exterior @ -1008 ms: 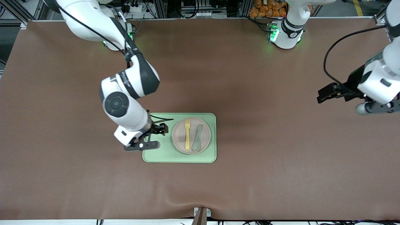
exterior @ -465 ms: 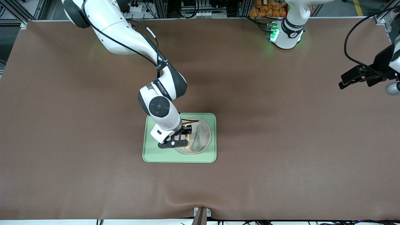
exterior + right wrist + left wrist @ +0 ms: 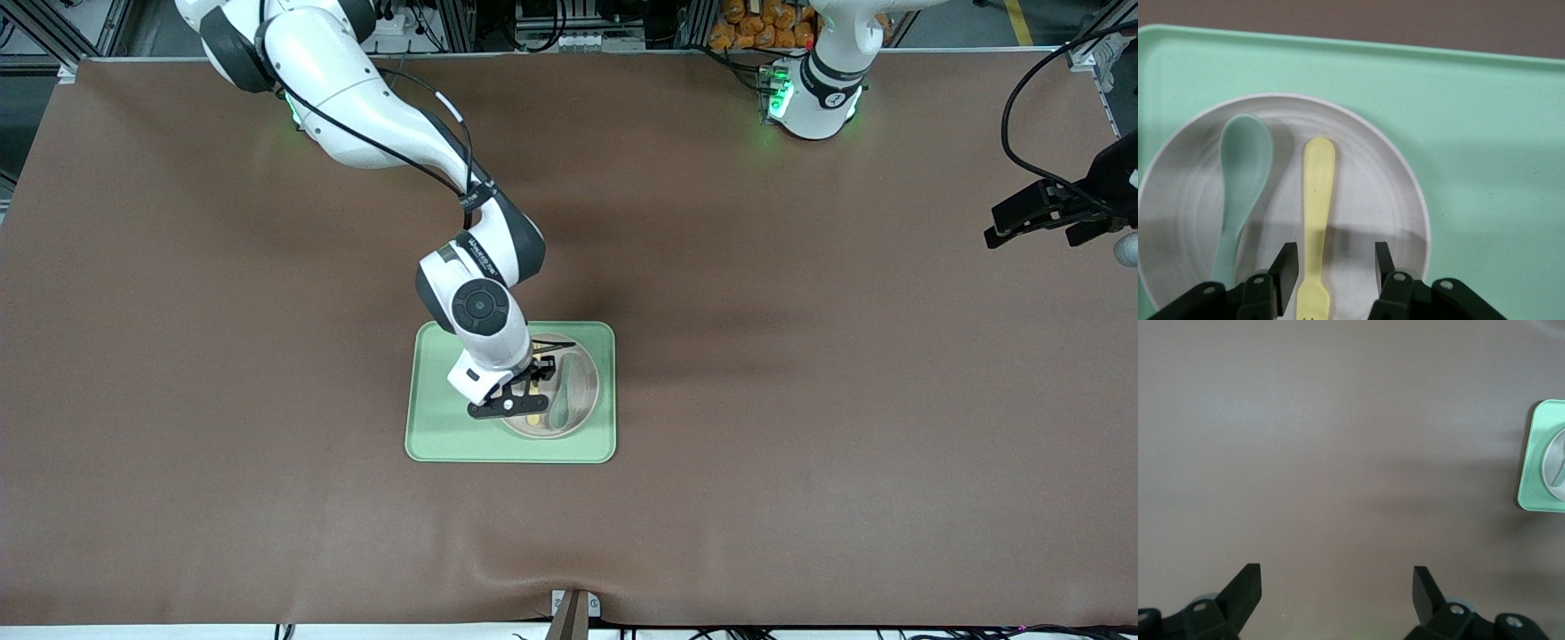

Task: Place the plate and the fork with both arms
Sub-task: 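Lower the right gripper over the plate onto the yellow fork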

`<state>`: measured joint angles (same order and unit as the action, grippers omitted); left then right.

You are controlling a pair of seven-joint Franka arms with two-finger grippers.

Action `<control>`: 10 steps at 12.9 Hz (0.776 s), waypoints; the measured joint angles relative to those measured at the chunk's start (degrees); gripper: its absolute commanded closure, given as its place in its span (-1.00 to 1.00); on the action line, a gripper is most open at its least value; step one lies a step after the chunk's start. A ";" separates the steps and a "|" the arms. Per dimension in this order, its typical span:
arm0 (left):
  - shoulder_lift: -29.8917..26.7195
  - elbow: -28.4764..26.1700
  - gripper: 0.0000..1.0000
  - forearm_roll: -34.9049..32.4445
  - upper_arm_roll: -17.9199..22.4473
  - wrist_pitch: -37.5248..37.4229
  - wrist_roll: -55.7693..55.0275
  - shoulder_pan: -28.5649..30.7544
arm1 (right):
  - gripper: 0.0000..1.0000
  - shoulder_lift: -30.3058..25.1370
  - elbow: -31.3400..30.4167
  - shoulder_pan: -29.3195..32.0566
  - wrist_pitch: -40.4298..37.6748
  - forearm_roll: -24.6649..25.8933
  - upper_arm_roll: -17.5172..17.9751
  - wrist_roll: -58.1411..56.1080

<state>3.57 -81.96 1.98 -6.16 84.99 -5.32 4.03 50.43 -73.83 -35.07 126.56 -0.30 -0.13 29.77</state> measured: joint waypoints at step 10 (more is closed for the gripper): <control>-1.80 -2.62 -1.00 0.00 -0.21 0.31 -1.48 0.03 | 0.12 1.36 0.05 -1.19 1.09 0.97 -0.04 1.76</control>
<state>1.78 -84.58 1.98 -6.37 85.30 -6.80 4.06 51.79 -73.78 -36.26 127.65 0.67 -0.17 31.53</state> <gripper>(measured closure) 0.000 0.537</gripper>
